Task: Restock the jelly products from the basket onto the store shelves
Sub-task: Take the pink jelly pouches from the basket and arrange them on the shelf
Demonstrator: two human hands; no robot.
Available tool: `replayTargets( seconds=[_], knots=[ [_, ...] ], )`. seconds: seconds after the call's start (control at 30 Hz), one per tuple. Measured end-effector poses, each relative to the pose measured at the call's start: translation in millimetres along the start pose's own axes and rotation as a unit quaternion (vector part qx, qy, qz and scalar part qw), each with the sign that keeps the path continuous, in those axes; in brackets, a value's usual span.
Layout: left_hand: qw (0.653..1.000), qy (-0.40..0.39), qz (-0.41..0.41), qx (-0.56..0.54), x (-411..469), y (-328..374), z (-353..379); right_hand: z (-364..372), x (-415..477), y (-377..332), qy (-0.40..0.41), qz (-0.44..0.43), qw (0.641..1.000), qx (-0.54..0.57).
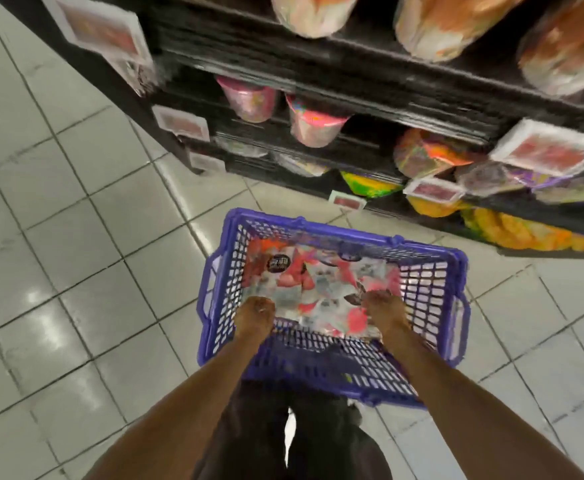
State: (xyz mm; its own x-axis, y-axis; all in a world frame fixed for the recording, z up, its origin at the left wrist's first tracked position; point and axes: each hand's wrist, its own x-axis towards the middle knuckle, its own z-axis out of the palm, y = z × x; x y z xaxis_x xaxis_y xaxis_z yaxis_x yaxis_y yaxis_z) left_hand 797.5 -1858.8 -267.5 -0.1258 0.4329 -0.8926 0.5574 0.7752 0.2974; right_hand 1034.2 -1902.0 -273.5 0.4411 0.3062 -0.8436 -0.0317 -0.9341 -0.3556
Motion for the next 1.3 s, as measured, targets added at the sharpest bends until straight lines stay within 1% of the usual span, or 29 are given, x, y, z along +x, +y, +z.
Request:
replayTargets(
  seconds=[0.07,0.17,0.27,0.37,0.43,0.5,0.53,0.57,0.6,0.67,0.73,0.77,0.8,0.83,0.87,0.9,0.93,0.97,1.0,1.03,1.07,1.1,1.13,1.2,1.3],
  knots=[
    [1.0,0.029,0.009,-0.001,27.8,-3.8,10.9,11.9,27.1,4.0,0.007,-0.013,0.999,-0.034],
    [0.998,0.059,-0.004,-0.01,62.0,-0.8,29.8,28.8,59.9,2.8,0.006,-0.019,1.0,-0.023],
    [0.991,0.098,-0.034,0.084,90.4,4.4,43.8,43.4,84.0,2.2,-0.001,-0.026,0.999,-0.034],
    [0.981,0.096,-0.051,0.162,102.9,4.4,54.4,53.3,94.8,6.7,-0.003,-0.044,0.996,-0.073],
    [0.966,0.119,-0.028,0.229,101.7,6.2,61.7,52.1,96.7,8.8,-0.02,-0.066,0.993,-0.1],
    [0.95,0.158,0.052,0.263,96.1,10.5,67.3,46.9,95.7,9.6,-0.054,-0.056,0.994,-0.082],
    [0.947,0.16,0.111,0.257,93.1,11.9,71.0,43.7,95.3,10.3,-0.056,-0.042,0.995,-0.069],
    [0.955,0.138,0.15,0.216,87.4,16.2,73.9,40.6,93.0,10.9,-0.058,-0.028,0.996,-0.054],
    [0.967,0.1,0.166,0.163,82.3,20.0,78.2,37.1,88.2,11.3,-0.066,-0.013,0.997,-0.035],
    [0.985,0.027,0.142,0.094,74.2,30.6,90.9,31.8,77.8,12.7,-0.085,-0.002,0.996,0.013],
    [0.998,-0.022,0.058,0.008,73.7,39.6,100.2,25.7,67.7,17.3,-0.114,-0.009,0.992,0.057],
    [0.997,-0.05,0.005,-0.06,72.5,43.2,101.0,21.4,62.1,20.3,-0.135,-0.015,0.988,0.072],
    [0.987,-0.088,-0.038,-0.132,73.6,42.3,100.8,15.9,57.5,22.8,-0.158,-0.026,0.985,0.068],
    [0.972,-0.133,-0.068,-0.179,73.2,40.4,96.9,10.0,55.1,25.1,-0.178,-0.046,0.982,0.05],
    [0.963,-0.168,-0.076,-0.197,73.0,36.6,90.9,3.9,54.1,25.9,-0.185,-0.075,0.98,0.026],
    [0.959,-0.188,-0.075,-0.199,72.3,31.9,85.2,-1.8,55.1,24.9,-0.159,-0.107,0.981,-0.005],
    [0.956,-0.198,-0.072,-0.206,73.1,25.6,81.3,-7.3,57.8,22.7,-0.097,-0.141,0.984,-0.051],
    [0.953,-0.202,-0.068,-0.217,72.8,20.9,78.0,-12.0,62.3,19.2,-0.011,-0.175,0.978,-0.11],
    [0.95,-0.203,-0.064,-0.227,73.5,16.6,75.1,-15.5,67.7,14.4,0.064,-0.21,0.96,-0.172],
    [0.948,-0.207,-0.061,-0.233,74.6,12.6,72.9,-17.5,75.2,10.2,0.104,-0.237,0.935,-0.243],
    [0.946,-0.213,-0.064,-0.237,76.0,8.4,71.1,-17.6,84.0,7.2,0.112,-0.25,0.908,-0.316],
    [0.945,-0.22,-0.069,-0.234,76.8,4.1,68.9,-16.1,92.3,4.7,0.101,-0.249,0.886,-0.379],
    [0.944,-0.226,-0.071,-0.23,78.2,-0.1,67.1,-14.1,100.1,2.5,0.083,-0.235,0.871,-0.423],
    [0.942,-0.24,-0.066,-0.224,80.3,-7.5,61.9,-9.1,113.8,2.8,0.057,-0.217,0.859,-0.461],
    [0.943,-0.229,-0.068,-0.231,78.9,-9.0,56.1,-1.7,117.2,9.6,0.053,-0.248,0.837,-0.484]
  ],
)
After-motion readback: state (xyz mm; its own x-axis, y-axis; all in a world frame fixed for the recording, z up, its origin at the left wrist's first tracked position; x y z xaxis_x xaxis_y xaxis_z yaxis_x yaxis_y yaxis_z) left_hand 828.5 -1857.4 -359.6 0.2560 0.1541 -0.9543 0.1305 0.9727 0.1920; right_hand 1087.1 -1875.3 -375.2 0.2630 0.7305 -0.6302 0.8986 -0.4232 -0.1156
